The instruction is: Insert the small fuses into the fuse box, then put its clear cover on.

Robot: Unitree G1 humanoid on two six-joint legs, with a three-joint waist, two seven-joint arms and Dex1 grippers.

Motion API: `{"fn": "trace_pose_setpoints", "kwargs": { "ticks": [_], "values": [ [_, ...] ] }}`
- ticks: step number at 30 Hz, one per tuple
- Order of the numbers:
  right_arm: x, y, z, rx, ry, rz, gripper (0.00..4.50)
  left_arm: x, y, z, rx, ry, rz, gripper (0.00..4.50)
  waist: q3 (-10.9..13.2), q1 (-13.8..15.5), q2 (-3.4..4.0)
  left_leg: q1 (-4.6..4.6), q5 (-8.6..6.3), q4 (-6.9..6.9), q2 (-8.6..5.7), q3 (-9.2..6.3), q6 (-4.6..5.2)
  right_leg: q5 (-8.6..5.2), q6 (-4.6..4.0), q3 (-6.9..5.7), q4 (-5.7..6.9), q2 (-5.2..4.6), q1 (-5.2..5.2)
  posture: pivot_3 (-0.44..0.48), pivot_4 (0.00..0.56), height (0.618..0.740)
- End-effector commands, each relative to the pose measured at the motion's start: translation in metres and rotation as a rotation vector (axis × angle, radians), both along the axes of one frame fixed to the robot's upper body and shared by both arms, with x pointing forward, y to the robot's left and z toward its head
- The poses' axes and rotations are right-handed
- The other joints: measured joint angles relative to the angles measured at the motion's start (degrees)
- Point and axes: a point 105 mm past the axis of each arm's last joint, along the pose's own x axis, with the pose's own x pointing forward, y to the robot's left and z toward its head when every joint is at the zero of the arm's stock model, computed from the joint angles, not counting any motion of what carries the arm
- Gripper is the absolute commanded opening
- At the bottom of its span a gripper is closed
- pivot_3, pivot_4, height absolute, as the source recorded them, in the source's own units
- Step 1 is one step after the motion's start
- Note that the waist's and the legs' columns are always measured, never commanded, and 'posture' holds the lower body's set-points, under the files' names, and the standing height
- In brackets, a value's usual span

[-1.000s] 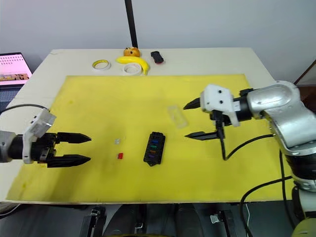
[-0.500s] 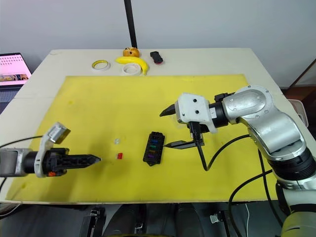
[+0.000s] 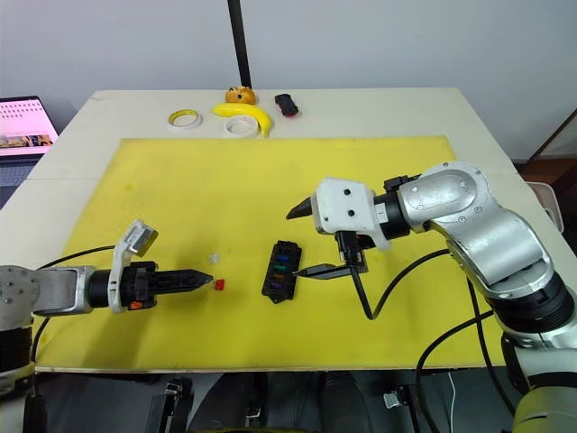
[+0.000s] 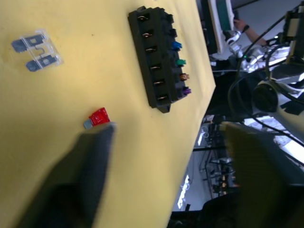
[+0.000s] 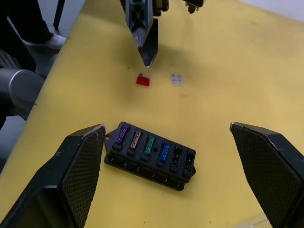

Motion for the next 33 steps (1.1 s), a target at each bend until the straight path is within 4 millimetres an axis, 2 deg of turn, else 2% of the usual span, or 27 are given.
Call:
{"fn": "trace_pose_setpoints", "kwargs": {
  "ticks": [1,8,22,27,33],
  "values": [
    [-0.002,0.001,0.007,0.005,-0.04,0.005,4.5,-0.001,-0.002,0.004,0.011,-0.019,-0.011,2.67,0.0,0.1,0.0,0.0,0.0,0.0,0.0,0.0,0.0,0.0,0.0,0.0,0.0,0.0,0.0,0.0,0.15,0.74],
    [0.0,0.002,0.007,0.003,-0.041,-0.002,4.5,0.0,0.001,0.008,0.012,-0.028,-0.002,2.67,0.0,0.1,0.0,0.0,0.0,0.0,0.0,0.0,0.0,0.0,-0.01,0.01,-0.01,-0.02,0.0,0.0,0.15,0.74],
    [0.008,0.001,0.007,-0.005,-0.05,-0.027,4.5,0.004,0.021,-0.008,0.054,0.007,0.056,2.67,0.0,0.1,0.0,0.0,0.0,-0.03,0.0,0.0,-0.01,0.0,-0.03,0.0,-0.04,-0.06,-0.01,0.0,0.15,0.74],
    [0.01,0.002,0.006,-0.01,-0.056,-0.024,4.5,0.011,0.014,-0.021,0.042,0.023,0.032,2.67,0.0,0.1,0.0,-0.01,-0.01,-0.05,0.0,0.0,-0.01,0.01,-0.05,0.0,-0.08,-0.08,-0.02,0.0,0.15,0.74],
    [0.011,0.003,0.005,-0.011,-0.057,-0.026,4.5,0.018,0.003,-0.023,0.016,0.021,-0.015,2.67,0.0,0.3,0.01,-0.02,-0.01,-0.05,-0.04,-0.01,-0.01,0.02,-0.05,-0.02,-0.15,-0.14,0.01,0.0,0.15,0.74]
  ]
}}
